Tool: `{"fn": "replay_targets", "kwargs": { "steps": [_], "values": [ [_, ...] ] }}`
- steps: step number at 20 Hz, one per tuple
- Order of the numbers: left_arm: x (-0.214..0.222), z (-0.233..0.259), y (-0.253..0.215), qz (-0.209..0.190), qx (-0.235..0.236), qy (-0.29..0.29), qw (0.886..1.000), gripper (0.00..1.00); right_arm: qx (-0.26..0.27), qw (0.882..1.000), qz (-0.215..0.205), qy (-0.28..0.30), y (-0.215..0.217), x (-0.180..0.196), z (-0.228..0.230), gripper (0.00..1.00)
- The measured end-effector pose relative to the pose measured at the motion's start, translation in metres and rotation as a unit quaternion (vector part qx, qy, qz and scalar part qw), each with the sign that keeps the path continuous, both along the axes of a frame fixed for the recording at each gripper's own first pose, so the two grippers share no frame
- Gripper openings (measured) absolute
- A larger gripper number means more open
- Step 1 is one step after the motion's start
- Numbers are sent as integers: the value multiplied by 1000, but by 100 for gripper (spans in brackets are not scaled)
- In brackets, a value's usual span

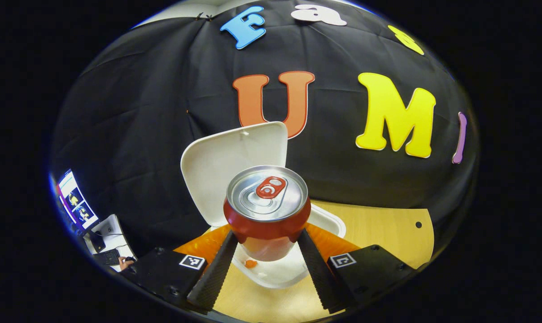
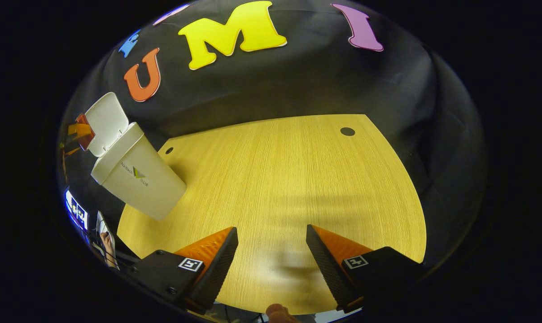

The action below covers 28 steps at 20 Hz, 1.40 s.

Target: Press the lid of the desktop garbage bin to open it, pick up the crumpled paper on the desktop and throw it into the bin, then pick up the pop can on the desktop and drop it into the bin, and finally close the garbage bin lid.

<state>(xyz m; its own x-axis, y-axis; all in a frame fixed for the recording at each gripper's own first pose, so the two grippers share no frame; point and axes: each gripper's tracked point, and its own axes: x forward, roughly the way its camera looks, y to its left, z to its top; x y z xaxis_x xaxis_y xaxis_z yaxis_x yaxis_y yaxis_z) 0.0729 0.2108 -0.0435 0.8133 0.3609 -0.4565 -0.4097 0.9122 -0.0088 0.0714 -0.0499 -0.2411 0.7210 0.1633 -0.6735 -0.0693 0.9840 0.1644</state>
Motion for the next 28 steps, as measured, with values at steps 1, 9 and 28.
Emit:
{"fn": "replay_targets", "kwargs": {
  "steps": [1,9,28],
  "values": [
    [8,-8,3,1,-6,7,1000,86,-2,1000,-4,2,0,0,-1,97],
    [43,-53,-8,-17,-83,40,996,87,-26,999,-13,13,0,-4,-7,97],
    [28,83,-18,-22,54,-27,998,94,-11,999,30,10,31,-6,-19,97]
  ]
}}
